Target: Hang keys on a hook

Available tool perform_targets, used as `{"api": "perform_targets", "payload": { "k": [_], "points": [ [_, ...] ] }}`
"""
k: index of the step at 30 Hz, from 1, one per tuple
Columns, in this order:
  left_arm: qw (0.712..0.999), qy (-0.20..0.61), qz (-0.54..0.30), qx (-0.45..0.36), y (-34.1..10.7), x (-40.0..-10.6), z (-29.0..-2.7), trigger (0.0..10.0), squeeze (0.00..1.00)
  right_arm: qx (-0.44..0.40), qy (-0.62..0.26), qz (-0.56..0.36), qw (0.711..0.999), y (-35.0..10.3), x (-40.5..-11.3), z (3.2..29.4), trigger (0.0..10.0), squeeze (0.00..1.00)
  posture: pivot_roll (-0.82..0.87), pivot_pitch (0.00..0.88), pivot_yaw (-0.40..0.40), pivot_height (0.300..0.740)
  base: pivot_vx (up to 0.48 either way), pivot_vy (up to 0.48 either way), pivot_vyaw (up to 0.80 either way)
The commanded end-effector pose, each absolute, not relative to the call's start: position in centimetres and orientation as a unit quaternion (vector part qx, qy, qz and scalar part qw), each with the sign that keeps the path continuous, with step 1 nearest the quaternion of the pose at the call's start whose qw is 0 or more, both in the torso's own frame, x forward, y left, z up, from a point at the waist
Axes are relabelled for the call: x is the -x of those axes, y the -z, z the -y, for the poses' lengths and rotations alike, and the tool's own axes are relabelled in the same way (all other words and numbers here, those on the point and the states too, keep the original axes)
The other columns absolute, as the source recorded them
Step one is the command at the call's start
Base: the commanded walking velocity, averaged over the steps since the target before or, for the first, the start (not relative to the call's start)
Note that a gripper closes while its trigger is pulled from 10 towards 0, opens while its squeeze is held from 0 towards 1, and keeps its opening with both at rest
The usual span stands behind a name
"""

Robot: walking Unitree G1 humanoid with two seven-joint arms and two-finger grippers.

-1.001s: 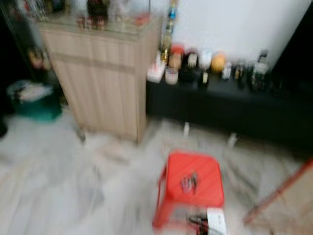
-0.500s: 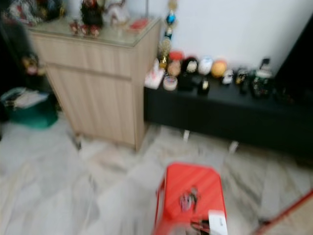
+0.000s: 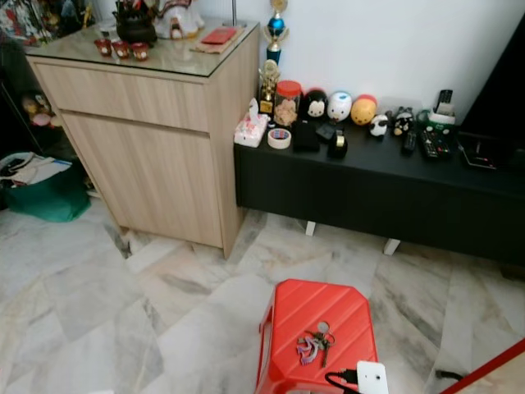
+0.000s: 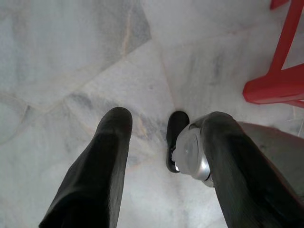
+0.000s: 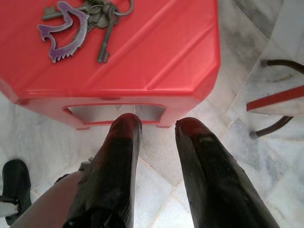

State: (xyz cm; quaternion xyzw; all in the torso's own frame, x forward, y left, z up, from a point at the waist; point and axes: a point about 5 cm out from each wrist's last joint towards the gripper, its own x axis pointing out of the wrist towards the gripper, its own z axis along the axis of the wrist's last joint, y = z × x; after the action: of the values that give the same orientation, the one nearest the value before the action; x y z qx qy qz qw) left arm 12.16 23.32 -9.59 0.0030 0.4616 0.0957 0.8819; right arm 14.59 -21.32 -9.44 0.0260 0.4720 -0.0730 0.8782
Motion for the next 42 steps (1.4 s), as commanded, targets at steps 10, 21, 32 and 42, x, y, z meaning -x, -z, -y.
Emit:
{"api": "perform_targets", "payload": {
  "k": [10,21,32,42],
  "points": [
    [0.948,-0.08,-0.307,-0.019,6.1,-18.7,-23.1,10.0,0.0,-0.045,0.077,-0.37,0.925,8.2,-15.8,21.7,10.0,0.0,0.06,0.0,-0.066,0.74,0.0,0.0,0.0],
    [0.985,-0.057,-0.158,-0.026,2.9,-21.1,-21.4,10.0,0.0,-0.042,0.039,-0.325,0.944,7.5,-16.2,21.6,10.0,0.0,0.06,0.0,-0.076,0.74,0.0,0.0,0.0],
    [0.977,-0.071,-0.201,-0.02,4.4,-19.2,-20.9,10.0,0.0,-0.026,0.018,-0.304,0.952,7.2,-16.2,21.6,10.0,0.0,0.06,0.0,-0.072,0.74,0.0,0.0,0.0],
    [0.974,-0.077,-0.213,-0.021,4.8,-18.6,-21.1,10.0,0.0,0.023,-0.044,-0.069,0.996,-1.0,-27.2,17.0,10.0,0.0,0.07,0.0,-0.075,0.74,0.0,0.0,0.0]
  ]
}}
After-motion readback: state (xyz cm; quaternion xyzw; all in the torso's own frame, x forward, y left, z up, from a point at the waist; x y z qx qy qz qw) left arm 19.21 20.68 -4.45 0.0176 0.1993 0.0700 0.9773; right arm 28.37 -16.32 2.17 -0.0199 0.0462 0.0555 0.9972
